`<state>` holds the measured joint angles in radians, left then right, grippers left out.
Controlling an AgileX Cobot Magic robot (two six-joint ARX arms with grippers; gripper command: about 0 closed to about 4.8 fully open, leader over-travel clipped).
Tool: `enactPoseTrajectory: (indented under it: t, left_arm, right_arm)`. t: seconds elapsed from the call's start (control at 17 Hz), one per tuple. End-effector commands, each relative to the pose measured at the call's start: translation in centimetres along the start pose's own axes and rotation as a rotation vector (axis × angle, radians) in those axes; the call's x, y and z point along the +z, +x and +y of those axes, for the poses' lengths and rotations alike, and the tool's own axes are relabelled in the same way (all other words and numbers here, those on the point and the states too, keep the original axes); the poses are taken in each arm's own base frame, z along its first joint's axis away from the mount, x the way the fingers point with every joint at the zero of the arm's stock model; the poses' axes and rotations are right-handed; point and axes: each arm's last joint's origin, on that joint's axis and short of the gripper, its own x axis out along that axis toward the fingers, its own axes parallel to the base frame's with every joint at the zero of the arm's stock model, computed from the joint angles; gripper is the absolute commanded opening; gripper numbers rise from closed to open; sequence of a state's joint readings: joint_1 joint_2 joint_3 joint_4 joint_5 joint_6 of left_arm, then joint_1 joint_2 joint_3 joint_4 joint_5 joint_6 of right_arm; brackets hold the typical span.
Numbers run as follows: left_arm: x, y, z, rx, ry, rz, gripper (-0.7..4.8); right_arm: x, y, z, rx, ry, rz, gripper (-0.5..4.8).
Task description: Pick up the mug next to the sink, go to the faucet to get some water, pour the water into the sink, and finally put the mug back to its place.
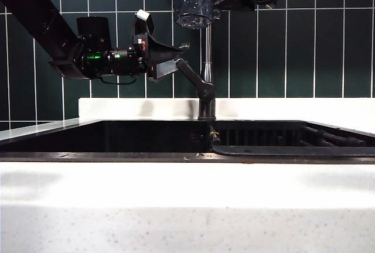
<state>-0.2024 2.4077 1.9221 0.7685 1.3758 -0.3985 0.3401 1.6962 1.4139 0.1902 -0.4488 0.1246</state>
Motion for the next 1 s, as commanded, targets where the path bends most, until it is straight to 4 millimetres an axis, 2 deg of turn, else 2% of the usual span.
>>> enactPoseTrajectory:
  t: [0.06, 0.35, 0.65, 1.0]
  left_arm:
    - [0.9, 0.2, -0.6, -0.071, 0.026, 0.020, 3.66]
    - [1.1, 0.2, -0.6, -0.058, 0.039, 0.008, 3.67]
    - [1.2, -0.2, -0.1, 0.088, 0.048, -0.054, 3.67]
    - [0.1, -0.1, 0.4, 0.099, 0.020, -0.016, 3.68]
  right_arm:
    - [0.5, -0.1, 0.2, 0.010, -0.011, -0.026, -0.06]
    - [0.5, -0.1, 0.2, 0.010, -0.010, -0.026, -0.06]
    - [0.5, -0.2, 0.2, 0.010, -0.011, -0.026, -0.06]
    - [0.6, -0.2, 0.1, 0.009, -0.020, -0.027, -0.06]
